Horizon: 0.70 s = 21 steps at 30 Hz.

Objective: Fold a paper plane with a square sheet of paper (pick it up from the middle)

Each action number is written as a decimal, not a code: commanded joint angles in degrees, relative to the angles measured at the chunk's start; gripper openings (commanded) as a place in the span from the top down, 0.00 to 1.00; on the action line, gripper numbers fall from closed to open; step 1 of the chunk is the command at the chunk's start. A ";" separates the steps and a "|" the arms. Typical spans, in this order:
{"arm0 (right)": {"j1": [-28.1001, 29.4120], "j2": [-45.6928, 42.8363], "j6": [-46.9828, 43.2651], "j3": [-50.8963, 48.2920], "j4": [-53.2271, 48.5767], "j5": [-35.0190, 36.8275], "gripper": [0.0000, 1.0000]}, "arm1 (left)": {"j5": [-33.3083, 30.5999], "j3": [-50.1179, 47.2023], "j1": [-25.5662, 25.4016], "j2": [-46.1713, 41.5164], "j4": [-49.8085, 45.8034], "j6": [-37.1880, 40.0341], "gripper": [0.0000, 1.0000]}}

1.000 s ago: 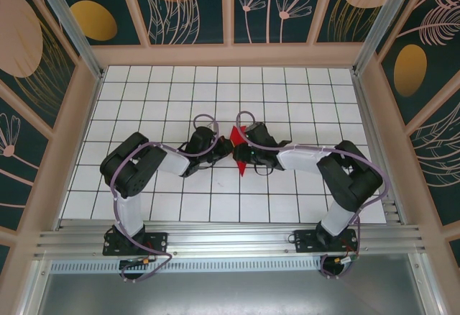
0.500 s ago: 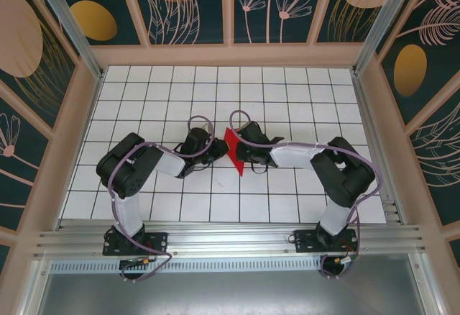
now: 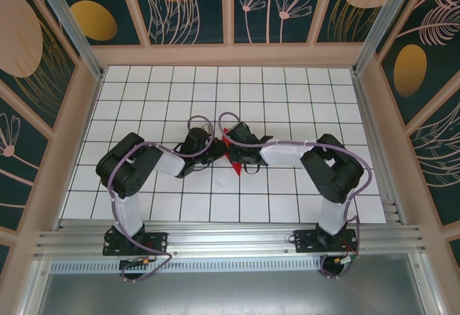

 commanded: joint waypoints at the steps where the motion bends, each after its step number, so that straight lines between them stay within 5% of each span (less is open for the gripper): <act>1: 0.74 1.45 0.04 2.20 -3.27 3.81 0.89 | -2.33 -1.16 0.55 -1.82 -4.66 1.98 0.85; 11: 0.74 -0.30 -1.32 3.47 -9.04 13.91 0.96 | -11.06 -4.68 4.30 -15.36 -14.46 3.01 0.54; 21: 0.74 2.88 -2.22 4.78 -6.91 12.05 0.80 | -19.09 -5.32 5.08 -22.26 -22.99 4.79 0.34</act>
